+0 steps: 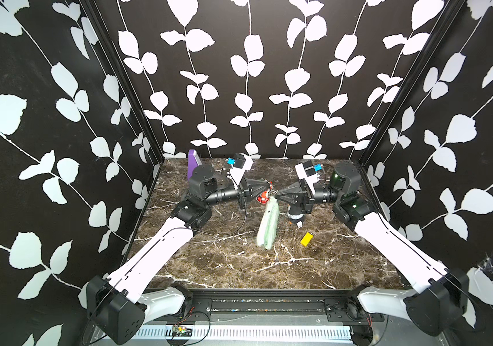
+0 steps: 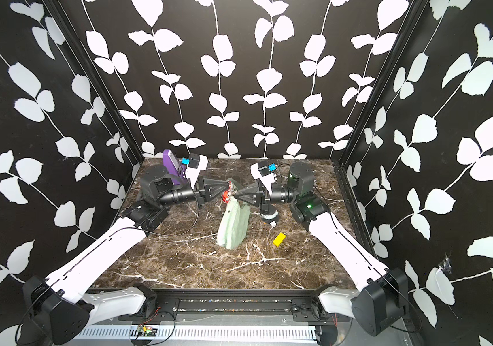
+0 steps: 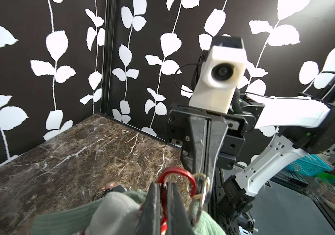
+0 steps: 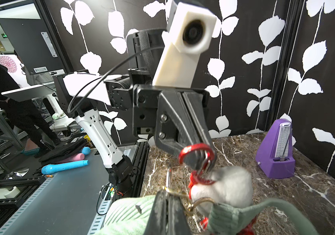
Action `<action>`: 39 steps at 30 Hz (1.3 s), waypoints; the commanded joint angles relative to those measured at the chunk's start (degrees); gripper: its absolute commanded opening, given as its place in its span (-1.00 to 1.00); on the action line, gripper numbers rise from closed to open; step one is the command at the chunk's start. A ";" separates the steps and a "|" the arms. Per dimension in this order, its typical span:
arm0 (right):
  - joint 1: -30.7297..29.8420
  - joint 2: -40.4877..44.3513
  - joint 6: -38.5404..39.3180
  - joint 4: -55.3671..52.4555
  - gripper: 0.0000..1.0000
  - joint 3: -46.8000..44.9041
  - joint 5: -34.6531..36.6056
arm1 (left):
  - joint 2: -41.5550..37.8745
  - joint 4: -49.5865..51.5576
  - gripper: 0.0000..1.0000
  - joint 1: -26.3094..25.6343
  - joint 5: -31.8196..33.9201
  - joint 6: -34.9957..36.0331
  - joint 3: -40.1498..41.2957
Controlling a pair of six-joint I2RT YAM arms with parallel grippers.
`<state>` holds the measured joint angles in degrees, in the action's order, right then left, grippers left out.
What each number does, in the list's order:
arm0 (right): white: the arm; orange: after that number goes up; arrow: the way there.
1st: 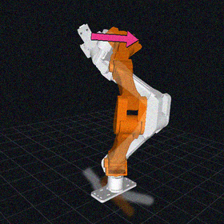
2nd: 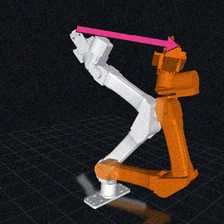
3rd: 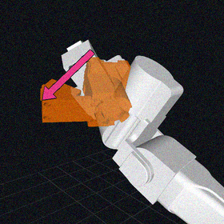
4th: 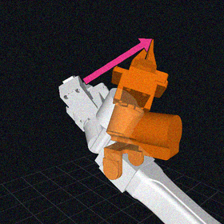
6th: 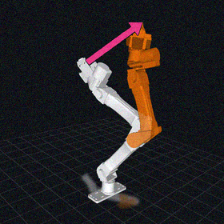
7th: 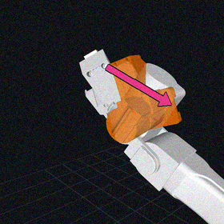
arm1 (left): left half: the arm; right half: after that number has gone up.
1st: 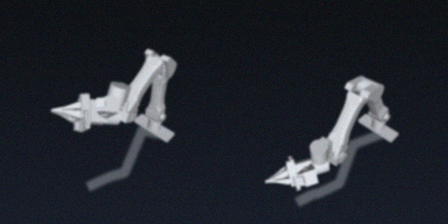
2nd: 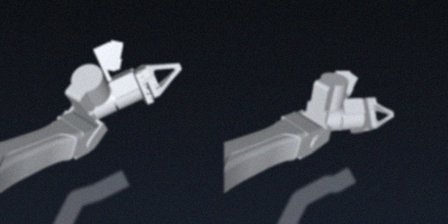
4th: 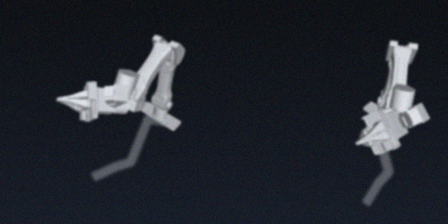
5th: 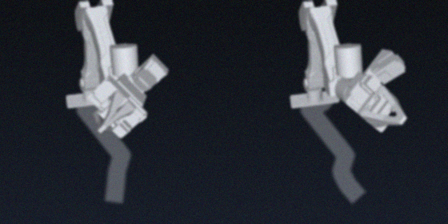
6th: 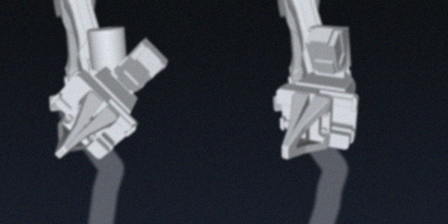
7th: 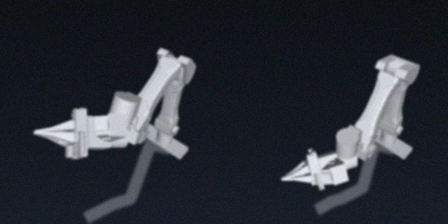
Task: Remove the decoration from the bag
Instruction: Remove the decoration item from the bag, then place the decoration item at the center of the board.
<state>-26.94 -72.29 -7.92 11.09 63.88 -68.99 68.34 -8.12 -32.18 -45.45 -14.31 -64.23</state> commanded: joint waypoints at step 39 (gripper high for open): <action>7.40 8.30 1.09 -4.95 -1.00 -2.96 11.36 | 25.04 35.66 -0.38 -1.30 48.04 -5.57 -13.52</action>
<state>-20.03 -65.47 -7.25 4.64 61.17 -57.60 93.38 25.63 -33.34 1.61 -21.43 -77.12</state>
